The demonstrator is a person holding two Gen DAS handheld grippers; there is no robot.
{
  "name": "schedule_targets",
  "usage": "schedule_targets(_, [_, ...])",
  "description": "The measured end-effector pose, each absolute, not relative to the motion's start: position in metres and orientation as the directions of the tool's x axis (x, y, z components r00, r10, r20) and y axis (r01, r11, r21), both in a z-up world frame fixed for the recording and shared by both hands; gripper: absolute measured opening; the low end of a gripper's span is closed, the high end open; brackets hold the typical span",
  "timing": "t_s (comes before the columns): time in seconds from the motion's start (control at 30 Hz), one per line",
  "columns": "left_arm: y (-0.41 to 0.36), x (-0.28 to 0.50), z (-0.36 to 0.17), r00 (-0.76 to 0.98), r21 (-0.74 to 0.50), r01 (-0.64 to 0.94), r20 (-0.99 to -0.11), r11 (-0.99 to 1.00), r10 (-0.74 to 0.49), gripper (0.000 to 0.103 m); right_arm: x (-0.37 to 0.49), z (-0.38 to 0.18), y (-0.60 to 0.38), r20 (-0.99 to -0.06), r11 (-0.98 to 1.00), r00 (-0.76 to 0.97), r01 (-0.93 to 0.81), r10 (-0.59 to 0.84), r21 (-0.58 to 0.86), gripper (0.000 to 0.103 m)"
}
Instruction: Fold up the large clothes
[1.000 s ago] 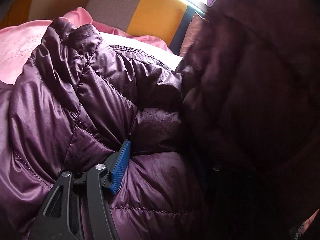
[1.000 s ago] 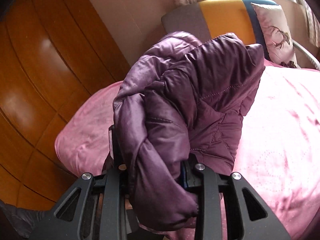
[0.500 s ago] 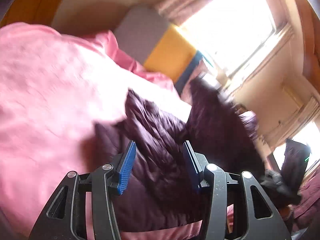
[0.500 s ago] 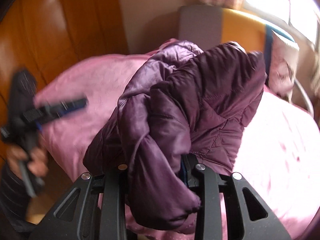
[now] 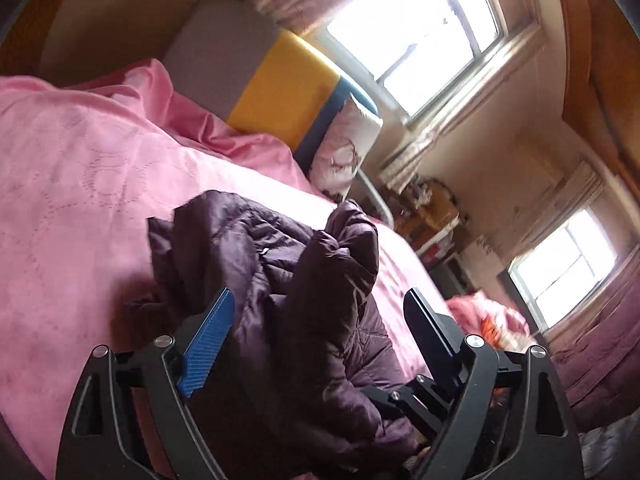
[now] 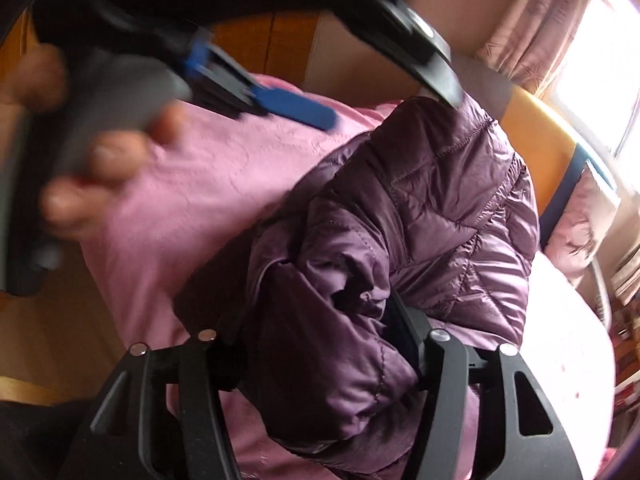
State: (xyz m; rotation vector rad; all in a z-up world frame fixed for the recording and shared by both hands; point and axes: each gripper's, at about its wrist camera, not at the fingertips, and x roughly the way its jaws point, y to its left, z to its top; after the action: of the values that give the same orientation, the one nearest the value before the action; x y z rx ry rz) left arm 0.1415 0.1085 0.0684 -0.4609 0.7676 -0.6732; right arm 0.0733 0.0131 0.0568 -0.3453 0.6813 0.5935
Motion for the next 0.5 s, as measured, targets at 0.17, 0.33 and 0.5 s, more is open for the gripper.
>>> schedule_targets(0.17, [0.057,0.173,0.056,0.394,-0.536,0.424,-0.617,0.730,-0.681,0.031,0.075,0.075,-0.020,-0.621,0.704,0.493,-0.697,0.609,0.137,0.081])
schedule_targets(0.33, [0.062,0.184,0.043,0.383,-0.570,0.363,-0.630,0.737,-0.676,0.018,0.084,0.101,-0.114,-0.482,0.644,0.450,-0.656,0.752,0.393,0.079])
schedule_targets(0.5, [0.073,0.181,0.045,0.393,-0.567,0.338,-0.640,0.751,-0.660,0.018,0.096,0.071,-0.142,-0.610,0.741,0.472,-0.596,0.636,0.311,0.035])
